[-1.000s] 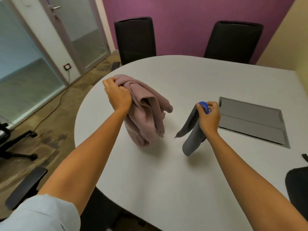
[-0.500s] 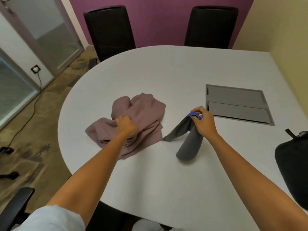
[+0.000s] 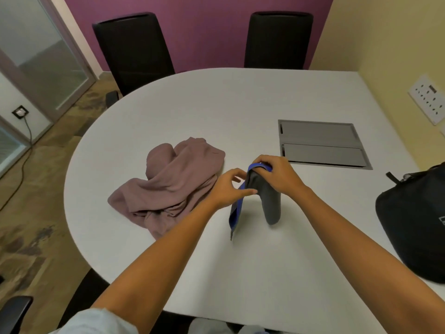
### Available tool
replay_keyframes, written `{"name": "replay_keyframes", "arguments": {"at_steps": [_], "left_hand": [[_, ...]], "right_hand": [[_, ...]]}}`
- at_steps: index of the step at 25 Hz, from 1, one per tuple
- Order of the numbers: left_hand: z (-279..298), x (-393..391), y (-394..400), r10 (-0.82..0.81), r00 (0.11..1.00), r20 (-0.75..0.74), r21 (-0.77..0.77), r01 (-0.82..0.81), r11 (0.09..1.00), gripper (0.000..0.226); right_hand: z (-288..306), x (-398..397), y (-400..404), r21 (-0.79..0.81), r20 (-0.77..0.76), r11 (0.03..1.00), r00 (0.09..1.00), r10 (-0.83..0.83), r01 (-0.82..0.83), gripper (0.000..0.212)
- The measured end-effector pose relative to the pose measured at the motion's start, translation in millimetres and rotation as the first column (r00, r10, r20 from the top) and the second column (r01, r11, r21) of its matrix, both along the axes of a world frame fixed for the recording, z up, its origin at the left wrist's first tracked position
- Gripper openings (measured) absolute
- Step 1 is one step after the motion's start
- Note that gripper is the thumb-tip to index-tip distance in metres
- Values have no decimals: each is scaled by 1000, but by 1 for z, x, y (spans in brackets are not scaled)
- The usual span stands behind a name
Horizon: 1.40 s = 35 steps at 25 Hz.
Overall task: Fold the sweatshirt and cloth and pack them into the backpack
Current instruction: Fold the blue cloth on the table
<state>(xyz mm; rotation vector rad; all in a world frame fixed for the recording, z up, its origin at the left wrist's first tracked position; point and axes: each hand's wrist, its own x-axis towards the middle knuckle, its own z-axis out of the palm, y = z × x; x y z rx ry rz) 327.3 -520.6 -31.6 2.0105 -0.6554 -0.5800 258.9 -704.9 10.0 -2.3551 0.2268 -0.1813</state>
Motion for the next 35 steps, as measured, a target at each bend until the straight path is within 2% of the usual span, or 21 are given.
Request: {"name": "replay_keyframes", "arguments": {"at_steps": [3, 6, 11, 16, 18, 20, 22, 25, 31, 33, 35], "left_hand": [[11, -10, -24, 79, 993, 90, -138, -67, 988, 33], [14, -4, -32, 94, 988, 123, -106, -81, 991, 14], [1, 14, -24, 69, 990, 127, 42, -75, 996, 20], [11, 37, -21, 96, 959, 265, 107, -129, 986, 18], [18, 47, -22, 100, 951, 294, 141, -147, 979, 25], [20, 59, -23, 79, 963, 257, 154, -121, 981, 31], [24, 70, -22, 24, 988, 155, 136, -46, 990, 31], [34, 81, -30, -50, 997, 53, 103, 44, 994, 30], [54, 90, -59, -15, 993, 117, 4, 15, 1000, 11], [55, 90, -64, -1, 996, 90, -20, 3, 1000, 10], [53, 90, -64, -28, 999, 18, 13, 28, 1000, 12]], "right_hand": [[5, -3, -7, -17, 14, 999, 999, 47, -47, 12], [14, -9, -18, -55, 17, 996, 998, 67, -66, 11], [25, -21, -63, -42, -2, 995, 996, 89, -89, 20], [29, -34, -110, -52, 8, 998, 1000, 25, -24, 27], [29, -38, -130, -41, 13, 999, 1000, -18, 18, 24], [29, -41, -151, -16, 16, 998, 998, -67, 67, 17], [28, -46, -169, 27, 15, 993, 993, -114, 113, 12], [29, -49, -194, 38, -20, 990, 990, -137, 138, 16], [36, -43, -224, 64, 17, 981, 983, -183, 181, 7], [39, -44, -230, 51, 0, 979, 981, -196, 195, 10], [38, -46, -237, 28, -84, 980, 978, -193, 196, 17]]}}
